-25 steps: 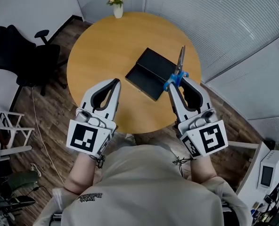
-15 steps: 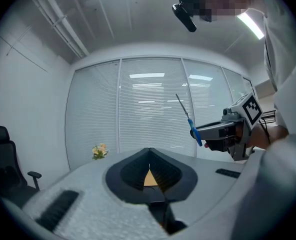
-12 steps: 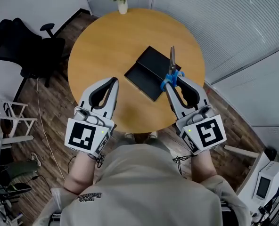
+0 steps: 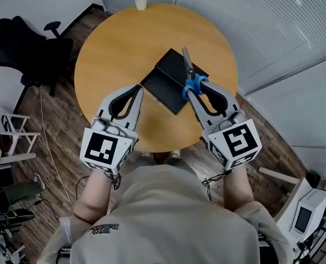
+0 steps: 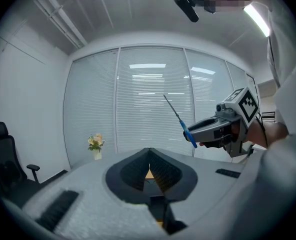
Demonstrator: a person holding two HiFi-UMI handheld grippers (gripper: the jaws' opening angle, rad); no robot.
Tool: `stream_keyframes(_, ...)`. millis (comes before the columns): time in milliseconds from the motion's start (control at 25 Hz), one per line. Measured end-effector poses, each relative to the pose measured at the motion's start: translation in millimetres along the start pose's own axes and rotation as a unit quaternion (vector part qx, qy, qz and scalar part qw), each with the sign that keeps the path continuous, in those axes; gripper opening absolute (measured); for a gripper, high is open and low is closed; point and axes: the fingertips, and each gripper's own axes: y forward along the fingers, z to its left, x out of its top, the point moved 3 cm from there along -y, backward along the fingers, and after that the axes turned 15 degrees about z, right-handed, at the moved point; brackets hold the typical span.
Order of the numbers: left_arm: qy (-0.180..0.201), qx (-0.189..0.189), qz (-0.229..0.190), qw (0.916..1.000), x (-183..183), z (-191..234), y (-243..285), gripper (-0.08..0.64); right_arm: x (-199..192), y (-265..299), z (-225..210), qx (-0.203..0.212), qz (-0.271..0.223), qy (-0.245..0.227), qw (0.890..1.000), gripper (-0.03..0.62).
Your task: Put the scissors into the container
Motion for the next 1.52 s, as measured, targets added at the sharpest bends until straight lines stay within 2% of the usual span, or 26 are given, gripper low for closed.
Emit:
stream_keyframes(440,-0.012,-0.008,0.042,0.999,-24.0,6.2,27.1,0.021,-43.3,64.6,-10.2,0.034,0.098,-0.003,0.995,0.097)
stream_keyframes(760,-0.035,-0.007,0.071,0.9969,-53.3,22.7,49.1,0.021,-73.5,105.4,0.4,0.075,0.164,-0.002,0.984,0.097)
stream_keyframes(1040,-0.056,-0.015,0.097,0.9936,-82.6,34.1,73.3,0.021,-122.1,149.5,-2.3,0.089,0.229,0.012,0.969,0.097)
stream_keyframes(1280,-0.068,-0.022,0.138,0.9879,-122.7,50.3,97.1,0.021,-153.9,185.3,4.3,0.115,0.262,0.062,0.956,0.097)
stream_keyframes(1520,-0.09,-0.031,0.169,0.981,-159.8,55.1,113.3,0.021,-189.0,212.9,7.5,0.12,0.307,0.063,0.942,0.097)
